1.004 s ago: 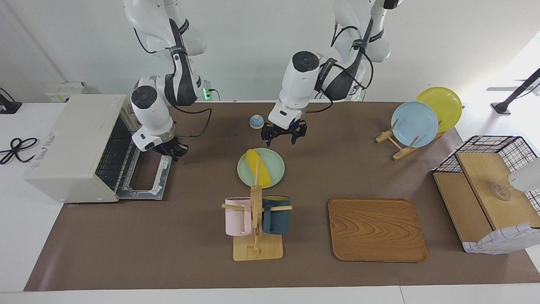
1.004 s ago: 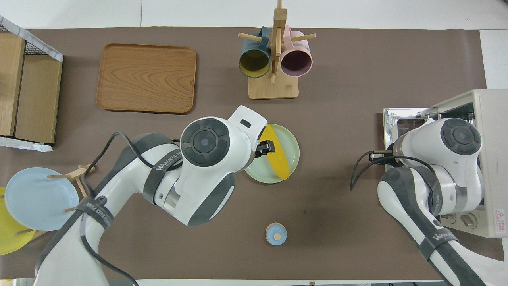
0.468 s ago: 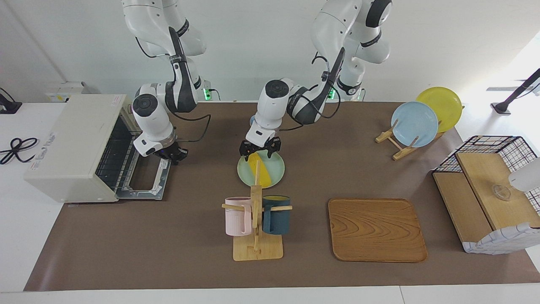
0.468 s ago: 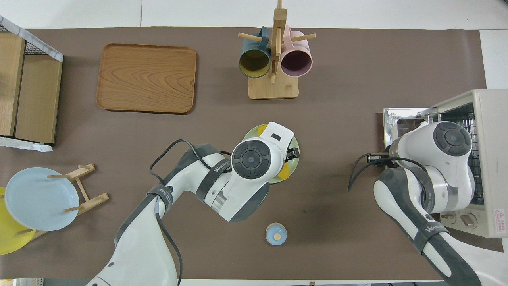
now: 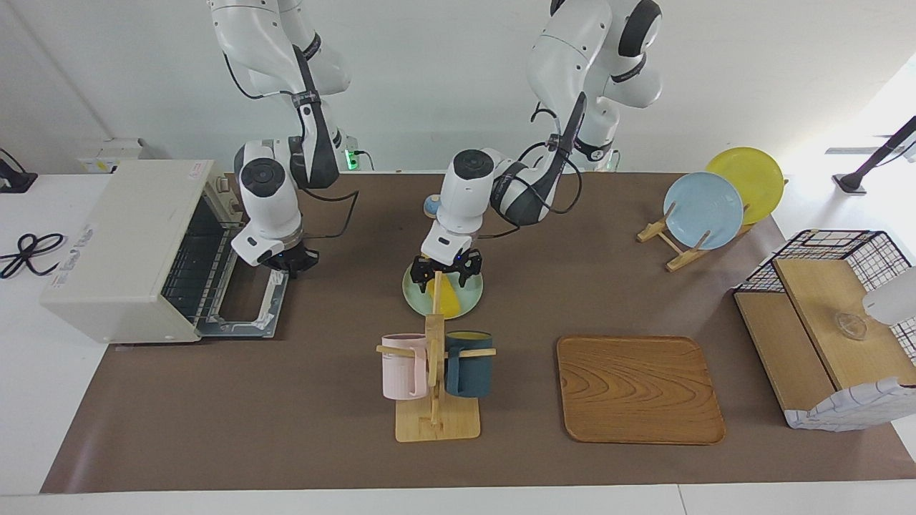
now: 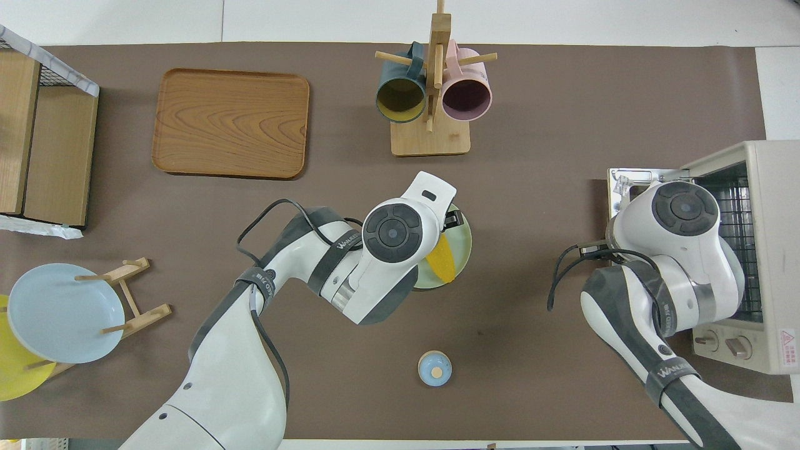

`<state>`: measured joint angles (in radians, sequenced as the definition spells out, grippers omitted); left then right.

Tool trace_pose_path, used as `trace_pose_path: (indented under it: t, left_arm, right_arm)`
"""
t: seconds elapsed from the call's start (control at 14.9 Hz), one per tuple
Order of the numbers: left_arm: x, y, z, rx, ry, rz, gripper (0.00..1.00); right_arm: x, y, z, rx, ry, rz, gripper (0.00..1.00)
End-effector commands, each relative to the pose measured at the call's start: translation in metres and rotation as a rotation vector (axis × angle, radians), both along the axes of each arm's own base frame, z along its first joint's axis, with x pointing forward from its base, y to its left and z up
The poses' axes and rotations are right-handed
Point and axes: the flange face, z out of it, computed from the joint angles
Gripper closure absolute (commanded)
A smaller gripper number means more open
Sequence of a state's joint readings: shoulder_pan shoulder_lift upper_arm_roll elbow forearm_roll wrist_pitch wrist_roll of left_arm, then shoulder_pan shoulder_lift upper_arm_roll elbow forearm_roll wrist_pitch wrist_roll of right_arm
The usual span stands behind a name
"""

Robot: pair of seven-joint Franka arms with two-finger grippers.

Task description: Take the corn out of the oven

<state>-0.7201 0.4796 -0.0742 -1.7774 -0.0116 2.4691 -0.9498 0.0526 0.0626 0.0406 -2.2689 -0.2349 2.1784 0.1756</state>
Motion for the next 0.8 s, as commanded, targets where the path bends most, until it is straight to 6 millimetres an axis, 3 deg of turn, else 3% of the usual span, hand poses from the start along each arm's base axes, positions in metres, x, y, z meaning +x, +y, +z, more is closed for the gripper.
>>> trace_pose_path:
  t: [0.0, 0.07, 0.13, 0.2, 0.27, 0.33, 0.4, 0.47, 0.74]
  left_arm:
    - [0.000, -0.002, -0.007, 0.012, -0.021, -0.014, 0.00]
    - [0.000, -0.002, -0.007, 0.012, -0.021, -0.014, 0.00]
    - [0.001, -0.002, -0.007, 0.012, -0.021, -0.012, 0.07]
    - [0.001, -0.002, -0.006, 0.011, -0.022, -0.012, 0.25]
    - [0.002, -0.001, -0.007, 0.012, -0.020, -0.010, 0.51]
    - [0.002, 0.000, -0.007, 0.012, -0.021, -0.009, 0.71]
    - [0.002, 0.000, -0.007, 0.015, -0.018, -0.008, 0.90]
    - [0.003, 0.000, -0.006, 0.016, -0.015, -0.005, 1.00]
    - [0.010, 0.001, 0.004, 0.018, -0.013, 0.007, 1.00]
  right_arm:
    - [0.017, -0.044, 0.050, -0.109, -0.002, 0.001, 1.00]
    - [0.021, -0.046, 0.061, -0.121, 0.011, 0.023, 1.00]
    - [0.025, -0.050, 0.072, -0.126, 0.020, 0.037, 1.00]
    - [0.027, -0.054, 0.082, -0.126, 0.030, 0.059, 1.00]
    - [0.027, -0.058, 0.093, -0.126, 0.035, 0.077, 1.00]
    - [0.026, -0.071, 0.106, -0.126, 0.033, 0.074, 1.00]
    - [0.024, -0.085, 0.120, -0.123, 0.025, 0.084, 1.00]
    - [0.022, -0.094, 0.130, -0.117, 0.021, 0.113, 1.00]
    - [0.015, -0.116, 0.146, -0.101, 0.011, 0.130, 0.97]
